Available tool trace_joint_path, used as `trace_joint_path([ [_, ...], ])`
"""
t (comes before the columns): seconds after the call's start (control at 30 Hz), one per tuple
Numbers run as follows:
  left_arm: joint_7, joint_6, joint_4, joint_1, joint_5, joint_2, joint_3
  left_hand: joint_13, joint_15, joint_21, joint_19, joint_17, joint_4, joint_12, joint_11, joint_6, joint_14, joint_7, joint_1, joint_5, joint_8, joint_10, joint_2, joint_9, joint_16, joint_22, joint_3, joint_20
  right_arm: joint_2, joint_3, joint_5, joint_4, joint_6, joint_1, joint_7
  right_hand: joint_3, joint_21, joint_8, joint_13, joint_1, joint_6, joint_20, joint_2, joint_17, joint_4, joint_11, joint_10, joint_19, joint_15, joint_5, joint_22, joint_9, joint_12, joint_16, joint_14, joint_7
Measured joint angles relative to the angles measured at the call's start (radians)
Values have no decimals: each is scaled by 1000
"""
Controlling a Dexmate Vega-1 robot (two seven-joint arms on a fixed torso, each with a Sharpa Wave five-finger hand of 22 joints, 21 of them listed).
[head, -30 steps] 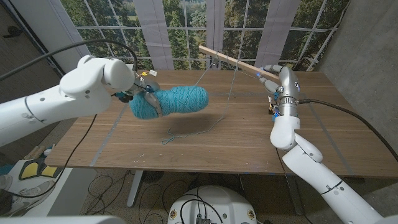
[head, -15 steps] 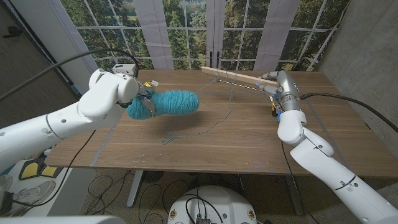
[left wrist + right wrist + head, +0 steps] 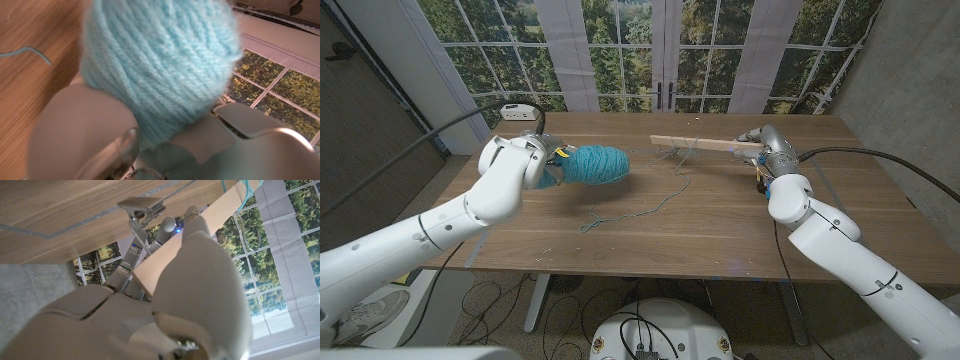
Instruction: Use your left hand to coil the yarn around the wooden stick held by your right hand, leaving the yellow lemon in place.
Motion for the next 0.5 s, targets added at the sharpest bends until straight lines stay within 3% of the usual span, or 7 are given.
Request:
trace_joint_path([
  [0.2, 25, -8, 47, 74, 24, -50, -28, -2, -1, 0, 0, -34, 3, -7, -4, -15, 6, -7, 0, 0, -8, -4, 0, 0, -17, 2, -3, 0, -6, -3, 88, -1, -61, 9, 51, 7, 0, -7, 3, 7, -6, -2, -6, -6, -9, 9, 9, 9, 2, -9, 0, -5, -3, 7, 9, 16],
  [0.23, 113, -42, 58, 85, 104, -60, -31, -7, -3, 0, 0, -45, 3, -14, -7, -22, 11, -4, -1, -5, -12, -7, 0, -2, -21, 3, -3, 0, -28, -5, 113, 6, -74, 43, 62, 7, 0, -7, 3, 7, -7, -2, -6, -8, -9, 9, 9, 9, 2, -9, 0, -5, -3, 7, 9, 18],
  [0.5, 113, -42, 119, 151, 104, -114, -48, -58, -4, -8, 0, -138, 7, -53, -16, -53, 14, -4, -2, -31, -37, -16, 2, -14, -51, 0, -7, 0, -28, -5, 256, 6, -129, 43, 95, 19, 0, -15, 3, 8, -12, -5, -8, -13, -17, 11, 7, 23, 9, -27, 0, -10, 0, 7, 27, 27],
])
